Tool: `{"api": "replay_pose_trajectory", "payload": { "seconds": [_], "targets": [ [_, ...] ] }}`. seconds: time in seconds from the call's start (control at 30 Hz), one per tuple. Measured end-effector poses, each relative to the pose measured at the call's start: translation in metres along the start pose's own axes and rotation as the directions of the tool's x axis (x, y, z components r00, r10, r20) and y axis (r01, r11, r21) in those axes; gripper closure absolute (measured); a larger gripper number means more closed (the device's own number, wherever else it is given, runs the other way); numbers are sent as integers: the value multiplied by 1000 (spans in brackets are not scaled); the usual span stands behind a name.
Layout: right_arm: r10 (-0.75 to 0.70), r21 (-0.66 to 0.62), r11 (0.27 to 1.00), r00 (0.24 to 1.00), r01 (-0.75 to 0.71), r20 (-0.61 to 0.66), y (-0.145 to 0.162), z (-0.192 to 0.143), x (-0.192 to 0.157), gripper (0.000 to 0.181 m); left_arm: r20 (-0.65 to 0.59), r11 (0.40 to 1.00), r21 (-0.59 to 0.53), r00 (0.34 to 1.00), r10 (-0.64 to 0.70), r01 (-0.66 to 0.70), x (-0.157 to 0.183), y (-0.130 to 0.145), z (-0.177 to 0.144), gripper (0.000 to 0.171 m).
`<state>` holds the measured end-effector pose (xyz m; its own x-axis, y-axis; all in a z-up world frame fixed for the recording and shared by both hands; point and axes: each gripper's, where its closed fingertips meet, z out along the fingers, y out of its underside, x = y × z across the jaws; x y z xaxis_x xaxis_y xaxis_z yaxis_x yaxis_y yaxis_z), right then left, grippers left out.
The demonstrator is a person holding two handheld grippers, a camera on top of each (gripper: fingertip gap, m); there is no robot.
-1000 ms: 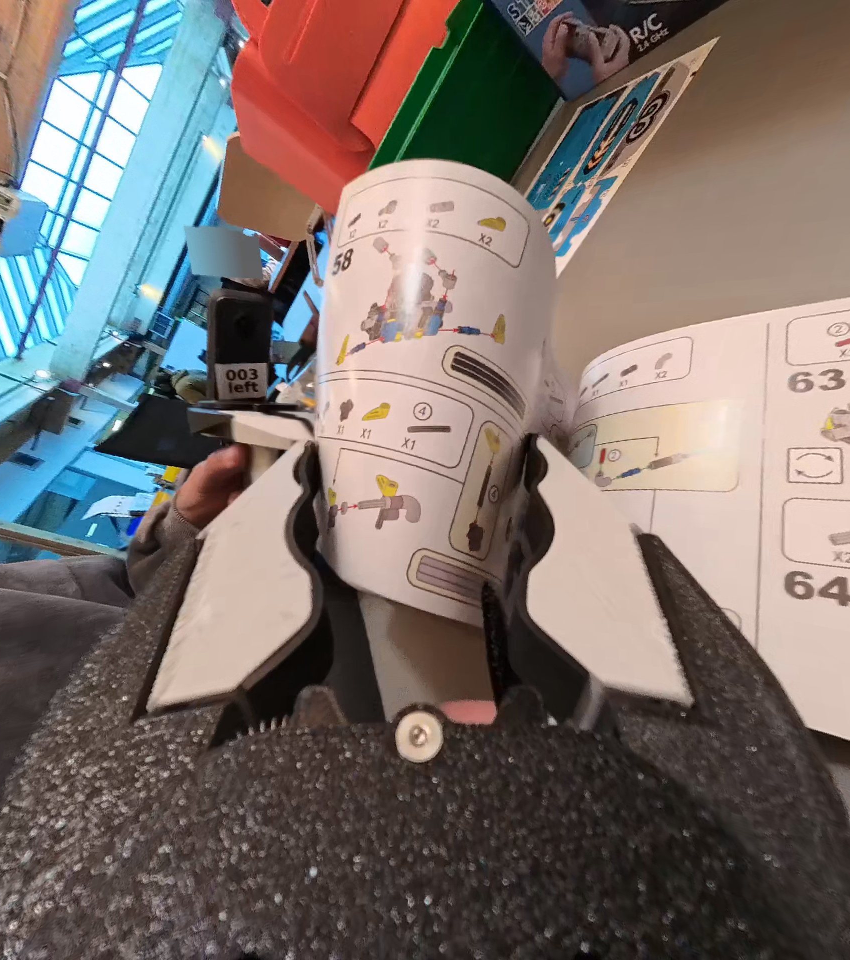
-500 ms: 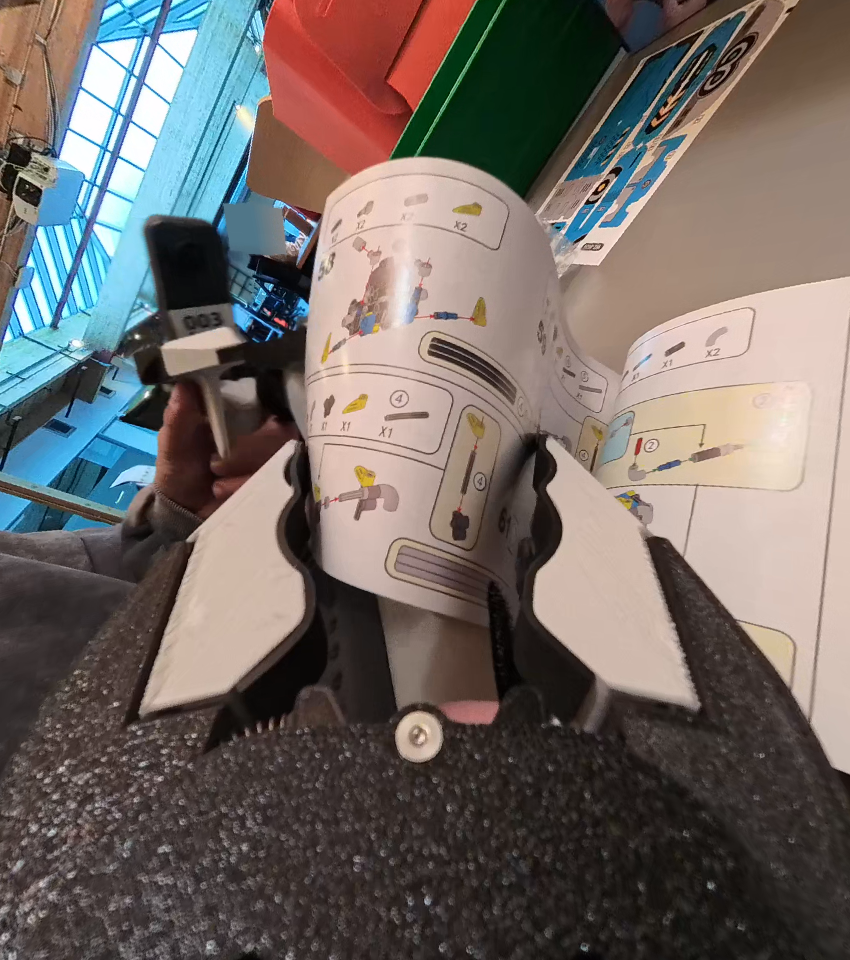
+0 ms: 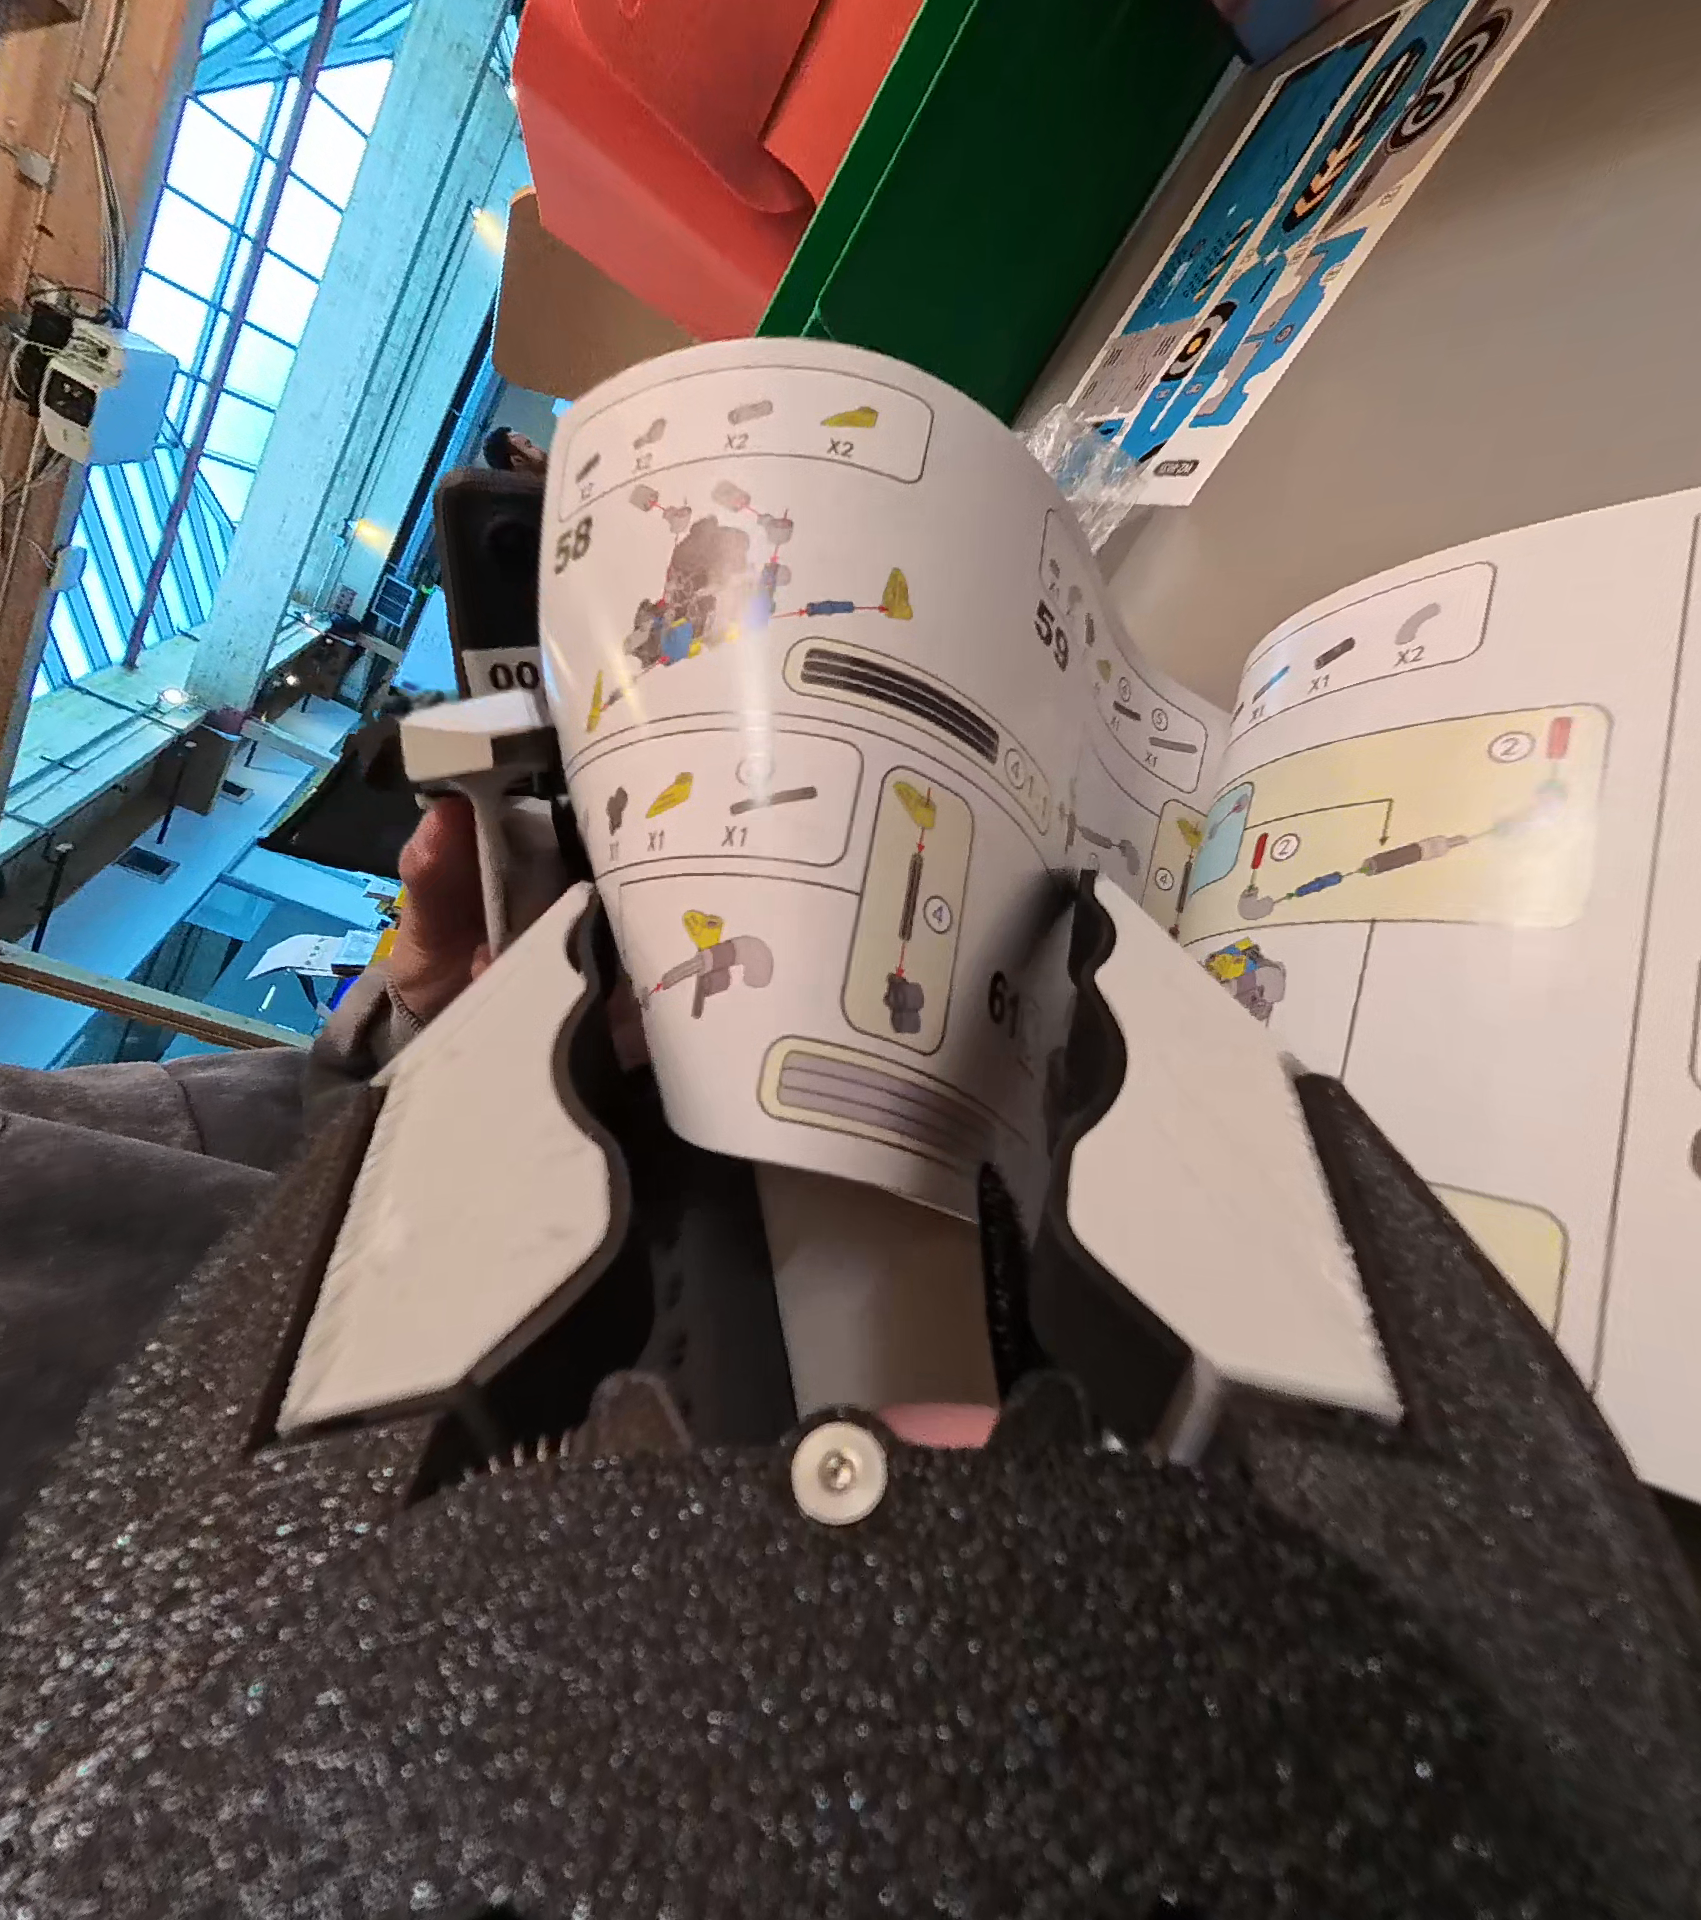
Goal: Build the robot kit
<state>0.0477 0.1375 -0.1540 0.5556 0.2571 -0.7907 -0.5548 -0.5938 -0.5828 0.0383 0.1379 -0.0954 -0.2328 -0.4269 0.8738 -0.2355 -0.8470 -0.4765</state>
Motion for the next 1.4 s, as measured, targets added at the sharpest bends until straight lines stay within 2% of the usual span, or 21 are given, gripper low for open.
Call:
{"api": "replay_pose_trajectory", "payload": {
  "seconds": [0.13,0.27,0.47,0.63,0.7,0.77,0.8,0.87,0.9,0.97,1.07,1.13,1.23,1.37,1.4],
  "targets": [
    [72,37,997,997,-73,32,-7,-5,2,96,23,1000,-27,1000,7,-6,-6,9,-2,171],
    [113,64,991,993,-114,18,-11,-10,12,104,98,999,-44,995,0,4,-17,14,-12,171],
    [158,91,982,985,-163,64,-17,-15,11,106,293,990,-138,955,52,-12,-40,26,-69,169],
    [184,120,972,974,-200,131,-25,-21,5,102,374,986,-164,927,25,40,-51,39,-102,162],
    [212,137,962,963,-236,168,-29,-24,4,102,503,989,-148,862,57,22,-68,33,-119,145],
    [224,139,958,957,-251,183,-30,-25,4,102,666,994,-100,739,107,-53,-86,13,-141,139],
    [220,136,960,958,-246,181,-29,-25,3,102,717,990,-77,684,136,-116,-88,0,-149,139],
    [211,132,963,960,-237,184,-28,-24,1,103,754,973,-43,632,181,-227,-80,-22,-151,139],
    [210,128,963,959,-236,188,-28,-23,0,103,750,964,-26,633,194,-265,-73,-30,-146,139],
    [210,124,964,959,-236,193,-27,-22,-1,103,681,949,-10,693,237,-315,-52,-38,-118,139],
    [175,104,975,967,-197,186,-23,-19,-6,102,395,966,3,888,236,-258,-13,-26,-50,139],
    [117,69,989,980,-130,161,-15,-13,-10,102,230,981,6,955,186,-192,3,-18,-16,138],
    [26,39,999,994,-30,105,-7,-8,-12,102,109,993,0,987,119,-119,8,-13,9,140],
    [40,67,997,995,-47,96,-11,-13,-8,103,64,997,-23,995,80,-79,6,-3,13,171],
    [57,73,995,993,-65,104,-13,-14,-7,102,61,997,-21,995,77,-76,6,-1,13,171]
  ]
}}
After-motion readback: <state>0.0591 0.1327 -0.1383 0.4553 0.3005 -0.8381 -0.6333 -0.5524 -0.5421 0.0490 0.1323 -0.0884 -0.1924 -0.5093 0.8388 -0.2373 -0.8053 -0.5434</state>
